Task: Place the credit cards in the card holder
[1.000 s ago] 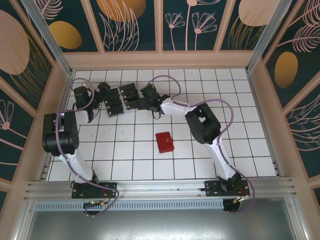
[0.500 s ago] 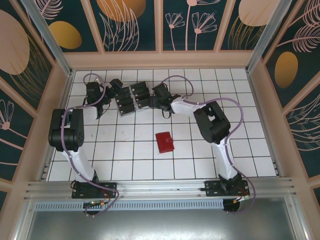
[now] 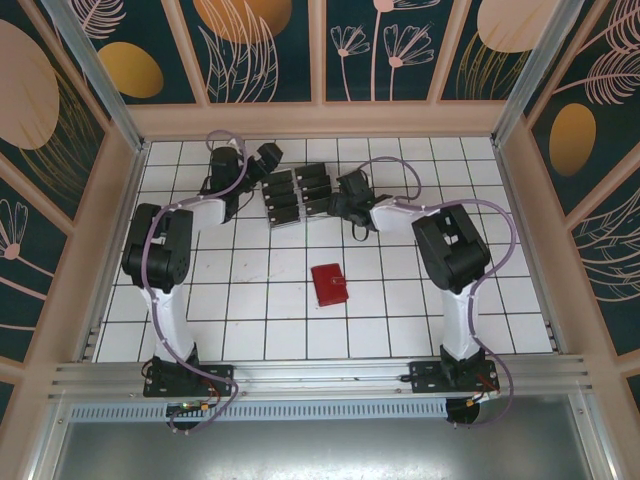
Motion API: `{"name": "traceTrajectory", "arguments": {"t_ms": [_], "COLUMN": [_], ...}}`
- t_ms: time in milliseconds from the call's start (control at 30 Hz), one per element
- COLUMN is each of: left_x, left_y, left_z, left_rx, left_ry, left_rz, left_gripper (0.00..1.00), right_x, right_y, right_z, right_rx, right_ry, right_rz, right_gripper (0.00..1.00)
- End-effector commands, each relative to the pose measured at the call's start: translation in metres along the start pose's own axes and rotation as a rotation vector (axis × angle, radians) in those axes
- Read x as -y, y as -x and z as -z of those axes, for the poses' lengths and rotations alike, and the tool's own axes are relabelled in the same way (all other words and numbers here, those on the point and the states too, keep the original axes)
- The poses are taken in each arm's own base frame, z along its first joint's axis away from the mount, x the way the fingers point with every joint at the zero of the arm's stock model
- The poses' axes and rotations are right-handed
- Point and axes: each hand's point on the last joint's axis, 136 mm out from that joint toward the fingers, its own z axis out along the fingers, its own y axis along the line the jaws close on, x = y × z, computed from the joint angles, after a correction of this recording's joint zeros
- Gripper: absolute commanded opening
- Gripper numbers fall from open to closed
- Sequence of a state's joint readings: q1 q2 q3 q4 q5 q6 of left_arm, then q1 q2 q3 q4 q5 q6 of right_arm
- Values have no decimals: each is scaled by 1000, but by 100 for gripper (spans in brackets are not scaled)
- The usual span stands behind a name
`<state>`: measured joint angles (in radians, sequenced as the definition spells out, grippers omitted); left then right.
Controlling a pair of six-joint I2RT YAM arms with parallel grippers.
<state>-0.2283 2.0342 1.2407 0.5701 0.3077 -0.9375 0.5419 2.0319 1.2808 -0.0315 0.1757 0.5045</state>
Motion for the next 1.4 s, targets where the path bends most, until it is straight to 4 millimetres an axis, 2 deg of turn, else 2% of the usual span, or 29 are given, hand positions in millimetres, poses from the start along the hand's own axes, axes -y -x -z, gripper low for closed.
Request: {"name": "traceTrajectory", "arguments": {"t_ms": [0, 233, 367, 467, 600, 800, 967, 1133, 1267, 1367], "left_x": [17, 44, 52, 54, 52, 56, 58, 56, 52, 39], "left_y": [-15, -43, -56, -62, -62, -48, -22, 10, 33, 37], "left_z": [-24, -63, -78, -85, -86, -80, -67, -44, -6, 33], "left_rx": [-23, -72, -94, -103, -100, -67, -17, 34, 83, 92], "left_ry": [-10, -34, -41, -42, -31, 10, 30, 33, 43, 106], "left_rz": [3, -15, -21, -21, -27, -65, -76, -64, -57, -65], "left_gripper": [99, 99, 99, 99, 99, 99, 99, 99, 99, 99], "right_x": [39, 83, 103, 112, 107, 71, 51, 41, 20, 1], "right_y": [-1, -7, -12, -14, -10, 5, 23, 20, -6, -41], "right_z": [10, 25, 32, 35, 39, 49, 77, 100, 119, 131], "right_rx": [8, 13, 9, 6, 7, -16, 21, 28, -9, -57], "right_ry": [-88, -138, -166, -176, -139, 22, 106, 120, 130, 124], "right_rz": [-38, -89, -118, -131, -118, -50, -28, -4, 71, 140], "right_gripper": [73, 73, 73, 73, 73, 73, 73, 72, 71, 69]}}
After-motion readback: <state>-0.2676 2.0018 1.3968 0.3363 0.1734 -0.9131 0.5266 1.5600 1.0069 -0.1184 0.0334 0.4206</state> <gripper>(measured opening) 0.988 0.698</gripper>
